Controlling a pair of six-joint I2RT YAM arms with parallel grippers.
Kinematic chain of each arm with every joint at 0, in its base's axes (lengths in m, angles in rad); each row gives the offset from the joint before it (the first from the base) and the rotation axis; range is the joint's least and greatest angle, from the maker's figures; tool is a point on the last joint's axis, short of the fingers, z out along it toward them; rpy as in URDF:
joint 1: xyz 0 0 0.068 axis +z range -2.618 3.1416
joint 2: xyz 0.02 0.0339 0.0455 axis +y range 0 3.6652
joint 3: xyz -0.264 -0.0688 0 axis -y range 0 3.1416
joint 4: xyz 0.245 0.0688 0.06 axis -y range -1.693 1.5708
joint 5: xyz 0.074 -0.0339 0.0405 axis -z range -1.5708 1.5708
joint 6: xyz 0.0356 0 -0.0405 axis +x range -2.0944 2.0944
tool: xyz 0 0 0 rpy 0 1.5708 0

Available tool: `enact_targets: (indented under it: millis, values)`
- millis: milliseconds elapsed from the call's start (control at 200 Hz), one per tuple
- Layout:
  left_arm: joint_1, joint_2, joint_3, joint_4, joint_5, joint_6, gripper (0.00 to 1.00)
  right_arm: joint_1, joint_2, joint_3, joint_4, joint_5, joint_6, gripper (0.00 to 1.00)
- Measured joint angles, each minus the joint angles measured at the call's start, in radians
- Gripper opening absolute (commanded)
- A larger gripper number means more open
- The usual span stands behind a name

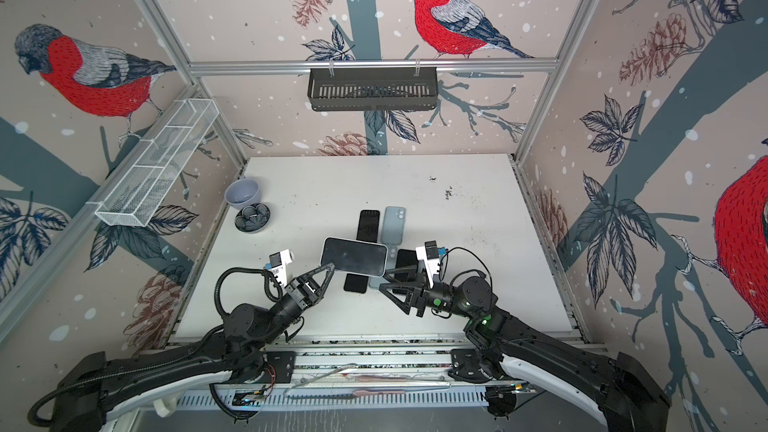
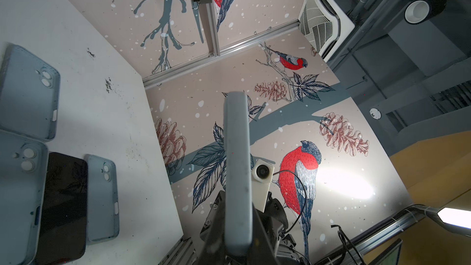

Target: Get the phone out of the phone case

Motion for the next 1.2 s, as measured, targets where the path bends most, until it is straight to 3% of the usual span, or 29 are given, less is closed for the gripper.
enact_targets:
  millis: [585, 926, 1076, 1201]
  values:
    - [0.0, 0.092, -0.003, 0.101, 0.034, -0.005, 0.0, -0.01, 0.042, -0.001, 0.024, 0.0, 0.003, 0.36]
    - [-0.002, 0.103, -0.006, 0.143, 0.05, -0.003, 0.0, -0.018, 0.043, 0.001, 0.034, -0.014, 0.007, 0.03]
    - [-0.003, 0.107, 0.008, 0.137, 0.054, -0.003, 0.0, -0.02, 0.03, -0.006, 0.043, -0.021, -0.028, 0.0]
    - [-0.003, 0.12, 0.022, 0.119, 0.074, -0.005, 0.0, -0.023, 0.002, -0.027, 0.032, -0.031, -0.141, 0.0]
